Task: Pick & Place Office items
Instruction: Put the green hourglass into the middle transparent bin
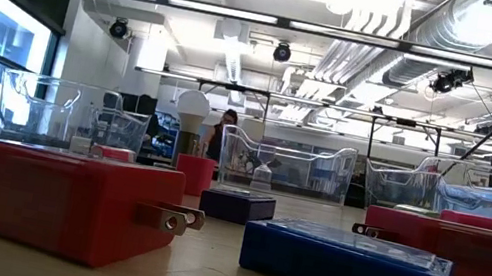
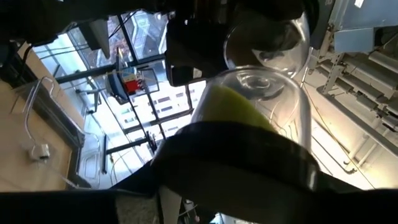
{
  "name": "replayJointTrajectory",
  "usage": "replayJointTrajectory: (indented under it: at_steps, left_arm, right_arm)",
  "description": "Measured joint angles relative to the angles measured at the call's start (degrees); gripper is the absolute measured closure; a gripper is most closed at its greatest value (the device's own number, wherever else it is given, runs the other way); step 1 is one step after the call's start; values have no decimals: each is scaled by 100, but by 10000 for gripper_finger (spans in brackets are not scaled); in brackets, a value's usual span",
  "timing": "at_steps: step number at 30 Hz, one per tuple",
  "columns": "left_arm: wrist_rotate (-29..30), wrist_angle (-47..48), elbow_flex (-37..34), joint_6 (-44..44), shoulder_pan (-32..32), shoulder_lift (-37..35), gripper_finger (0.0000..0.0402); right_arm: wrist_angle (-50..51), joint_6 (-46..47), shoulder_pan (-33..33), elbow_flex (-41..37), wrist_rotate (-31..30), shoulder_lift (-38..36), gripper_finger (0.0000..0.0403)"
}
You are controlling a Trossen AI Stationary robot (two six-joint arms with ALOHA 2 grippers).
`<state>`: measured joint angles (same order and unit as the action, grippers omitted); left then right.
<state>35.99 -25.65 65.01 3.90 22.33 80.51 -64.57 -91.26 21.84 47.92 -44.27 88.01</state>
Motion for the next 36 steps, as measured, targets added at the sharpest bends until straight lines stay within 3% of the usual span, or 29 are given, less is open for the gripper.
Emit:
replayJointTrajectory:
  at_steps: [8, 14, 26, 36]
  left_arm:
    - [13, 11, 0, -4, 51, -11, 232]
    - [-7, -117, -4, -150, 223, -244, 232]
    - [-13, -98, -4, -57, 332, -509, 232]
    - [-14, -94, -4, -6, 413, -511, 232]
  right_arm:
    - [-159, -106, 184, 0, -665, -2, 210]
    - [-431, -553, 453, 0, -1284, -4, 220]
    - [-461, -1278, 1011, 0, -1224, -4, 248]
    - [-420, -1238, 1284, 0, -1313, -4, 249]
